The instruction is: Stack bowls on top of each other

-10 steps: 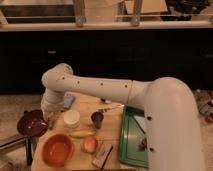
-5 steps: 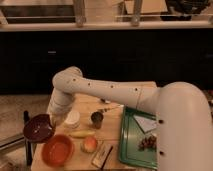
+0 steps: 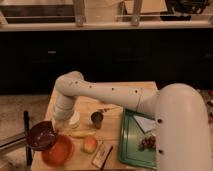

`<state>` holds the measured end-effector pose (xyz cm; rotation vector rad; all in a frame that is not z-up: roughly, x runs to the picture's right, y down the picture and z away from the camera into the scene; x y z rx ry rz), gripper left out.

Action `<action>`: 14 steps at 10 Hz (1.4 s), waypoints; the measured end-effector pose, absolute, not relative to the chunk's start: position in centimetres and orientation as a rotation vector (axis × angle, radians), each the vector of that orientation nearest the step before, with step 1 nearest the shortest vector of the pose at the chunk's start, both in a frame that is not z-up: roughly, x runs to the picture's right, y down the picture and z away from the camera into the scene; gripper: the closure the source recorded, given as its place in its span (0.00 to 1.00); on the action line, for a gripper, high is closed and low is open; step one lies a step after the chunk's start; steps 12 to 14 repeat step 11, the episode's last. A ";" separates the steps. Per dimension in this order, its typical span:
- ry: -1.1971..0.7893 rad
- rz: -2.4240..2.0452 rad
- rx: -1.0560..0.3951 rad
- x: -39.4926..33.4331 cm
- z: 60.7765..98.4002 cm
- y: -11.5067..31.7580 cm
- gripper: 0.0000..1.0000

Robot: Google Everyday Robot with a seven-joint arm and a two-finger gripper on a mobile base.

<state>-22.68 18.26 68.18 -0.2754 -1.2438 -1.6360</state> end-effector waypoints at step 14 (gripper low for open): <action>-1.271 -1.563 -0.361 -20.4 70.7 21.1 0.52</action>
